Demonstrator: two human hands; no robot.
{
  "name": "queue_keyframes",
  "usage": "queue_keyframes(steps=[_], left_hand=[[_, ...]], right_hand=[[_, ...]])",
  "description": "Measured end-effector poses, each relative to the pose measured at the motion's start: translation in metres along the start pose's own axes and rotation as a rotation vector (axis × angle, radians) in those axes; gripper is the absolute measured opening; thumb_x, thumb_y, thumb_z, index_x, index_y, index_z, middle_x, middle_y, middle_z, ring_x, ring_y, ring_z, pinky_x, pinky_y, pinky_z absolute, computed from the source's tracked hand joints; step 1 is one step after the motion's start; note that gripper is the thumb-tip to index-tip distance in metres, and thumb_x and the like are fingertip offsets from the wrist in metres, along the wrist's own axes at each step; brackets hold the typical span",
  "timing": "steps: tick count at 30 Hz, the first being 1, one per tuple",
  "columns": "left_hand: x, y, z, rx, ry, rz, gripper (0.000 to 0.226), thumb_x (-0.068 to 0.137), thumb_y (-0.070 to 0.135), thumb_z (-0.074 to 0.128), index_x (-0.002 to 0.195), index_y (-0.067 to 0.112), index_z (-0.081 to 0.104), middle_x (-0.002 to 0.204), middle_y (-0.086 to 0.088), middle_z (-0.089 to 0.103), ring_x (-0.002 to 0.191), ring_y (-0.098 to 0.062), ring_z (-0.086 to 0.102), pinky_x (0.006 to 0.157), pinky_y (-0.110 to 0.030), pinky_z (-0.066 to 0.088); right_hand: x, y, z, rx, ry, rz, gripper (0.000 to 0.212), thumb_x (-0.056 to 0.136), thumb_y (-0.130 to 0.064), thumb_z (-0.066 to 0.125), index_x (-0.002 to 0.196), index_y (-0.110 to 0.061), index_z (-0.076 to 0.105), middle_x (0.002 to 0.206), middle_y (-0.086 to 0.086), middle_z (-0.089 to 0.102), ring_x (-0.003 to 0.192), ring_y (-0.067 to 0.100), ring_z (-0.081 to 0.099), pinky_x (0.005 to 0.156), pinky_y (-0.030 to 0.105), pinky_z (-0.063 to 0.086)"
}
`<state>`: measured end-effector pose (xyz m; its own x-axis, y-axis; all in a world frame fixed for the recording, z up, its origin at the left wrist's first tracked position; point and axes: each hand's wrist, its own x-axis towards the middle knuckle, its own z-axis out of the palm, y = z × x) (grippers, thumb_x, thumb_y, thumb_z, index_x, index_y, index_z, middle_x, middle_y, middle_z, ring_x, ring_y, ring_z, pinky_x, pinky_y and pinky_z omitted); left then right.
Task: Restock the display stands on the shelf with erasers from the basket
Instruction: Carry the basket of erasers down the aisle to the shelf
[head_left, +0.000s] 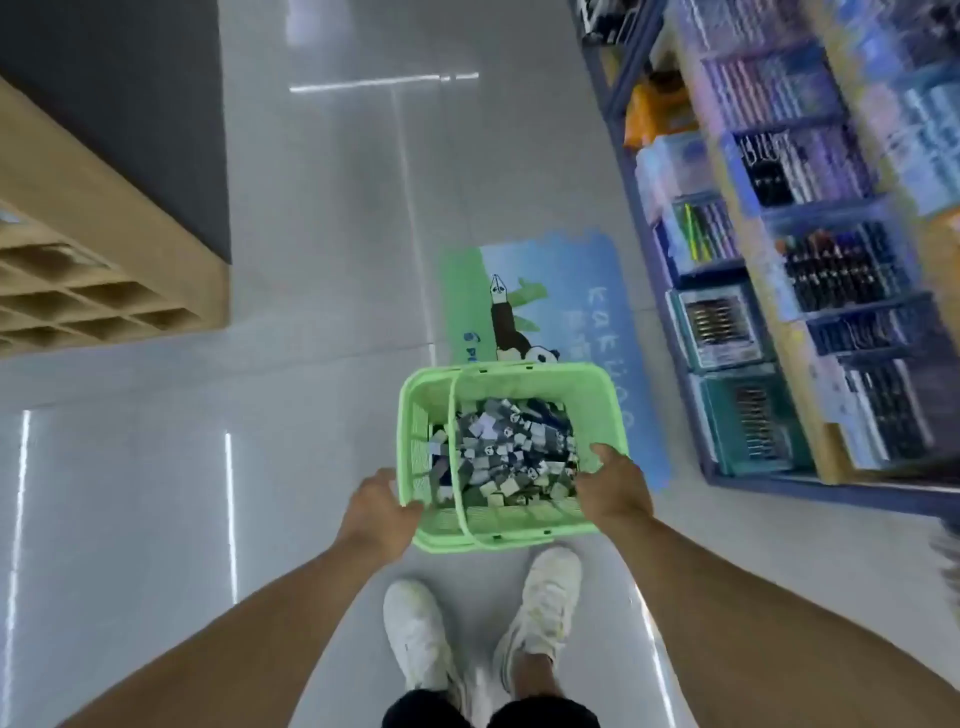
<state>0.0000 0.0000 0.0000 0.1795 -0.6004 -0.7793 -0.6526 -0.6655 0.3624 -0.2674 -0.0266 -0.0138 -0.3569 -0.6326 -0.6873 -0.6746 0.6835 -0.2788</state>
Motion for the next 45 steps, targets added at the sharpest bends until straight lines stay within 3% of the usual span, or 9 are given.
queue_keyframes(steps=[5,9,12,15,21,27,33,39,45], left_hand=[[0.086,-0.043,0.045,0.119,0.043,-0.113,0.075,0.090,0.009,0.055,0.156,0.005,0.019,0.141,-0.025,0.049,0.122,-0.043,0.052,0.096,-0.048,0.047],[0.115,-0.051,0.072,0.051,0.026,-0.112,0.063,0.094,0.007,0.056,0.152,0.007,0.031,0.139,-0.023,0.054,0.121,-0.043,0.055,0.098,-0.044,0.046],[0.132,-0.053,0.077,0.016,0.045,-0.109,0.042,0.093,0.003,0.054,0.134,0.008,0.047,0.115,-0.020,0.065,0.098,-0.039,0.062,0.082,-0.040,0.051],[0.136,-0.051,0.075,0.052,0.050,-0.111,0.031,0.090,-0.002,0.052,0.120,0.005,0.051,0.095,-0.010,0.062,0.084,-0.031,0.058,0.071,-0.034,0.046],[0.115,-0.025,0.035,0.065,0.039,-0.100,0.026,0.088,-0.003,0.052,0.111,0.009,0.050,0.090,-0.007,0.061,0.079,-0.026,0.061,0.061,-0.031,0.046],[0.054,0.053,-0.065,0.070,0.138,-0.068,0.023,0.088,0.001,0.050,0.106,0.016,0.051,0.087,-0.003,0.062,0.077,-0.023,0.061,0.062,-0.031,0.043],[-0.023,0.156,-0.209,0.035,0.245,-0.024,0.024,0.089,0.008,0.050,0.105,0.025,0.052,0.094,0.003,0.064,0.080,-0.020,0.063,0.068,-0.033,0.049],[-0.021,0.241,-0.355,-0.017,0.256,0.050,0.021,0.080,0.012,0.052,0.092,0.029,0.051,0.090,0.003,0.067,0.079,-0.019,0.065,0.074,-0.033,0.054],[0.015,0.346,-0.483,-0.030,0.280,0.084,0.027,0.076,0.012,0.048,0.099,0.025,0.054,0.089,0.002,0.065,0.078,-0.018,0.063,0.073,-0.030,0.053]], right_hand=[[0.086,0.033,0.023,-0.188,0.089,0.077,0.076,0.090,-0.003,0.060,0.155,-0.018,0.024,0.150,0.011,0.034,0.136,0.031,0.038,0.106,0.044,0.041],[0.129,0.060,0.036,-0.190,0.048,0.095,0.082,0.094,0.001,0.052,0.159,-0.017,0.005,0.155,0.013,0.029,0.138,0.033,0.038,0.110,0.044,0.038],[0.151,0.071,0.044,-0.174,0.046,0.097,0.072,0.096,0.000,0.049,0.158,-0.014,0.014,0.153,0.014,0.035,0.133,0.034,0.046,0.106,0.042,0.040],[0.160,0.072,0.037,-0.300,0.064,0.083,0.048,0.093,0.000,0.052,0.138,-0.007,0.036,0.136,0.014,0.050,0.119,0.034,0.056,0.094,0.041,0.046],[0.155,0.037,-0.008,-0.440,-0.019,0.009,0.045,0.092,-0.006,0.053,0.135,-0.007,0.037,0.127,0.010,0.055,0.110,0.033,0.060,0.083,0.037,0.045],[0.107,-0.042,-0.104,-0.419,-0.020,-0.056,0.038,0.095,-0.013,0.050,0.131,-0.009,0.040,0.129,0.009,0.056,0.108,0.032,0.062,0.082,0.035,0.046],[0.045,-0.172,-0.236,-0.392,-0.008,-0.146,0.056,0.098,-0.020,0.052,0.150,-0.012,0.032,0.147,0.005,0.047,0.120,0.028,0.059,0.090,0.037,0.049],[0.031,-0.325,-0.352,-0.366,0.024,-0.245,0.023,0.092,-0.010,0.052,0.113,-0.019,0.054,0.095,-0.001,0.061,0.078,0.016,0.063,0.070,0.034,0.057],[0.063,-0.466,-0.427,-0.343,0.025,-0.220,0.022,0.094,-0.011,0.052,0.113,-0.021,0.052,0.093,-0.003,0.062,0.080,0.012,0.064,0.068,0.032,0.056]])
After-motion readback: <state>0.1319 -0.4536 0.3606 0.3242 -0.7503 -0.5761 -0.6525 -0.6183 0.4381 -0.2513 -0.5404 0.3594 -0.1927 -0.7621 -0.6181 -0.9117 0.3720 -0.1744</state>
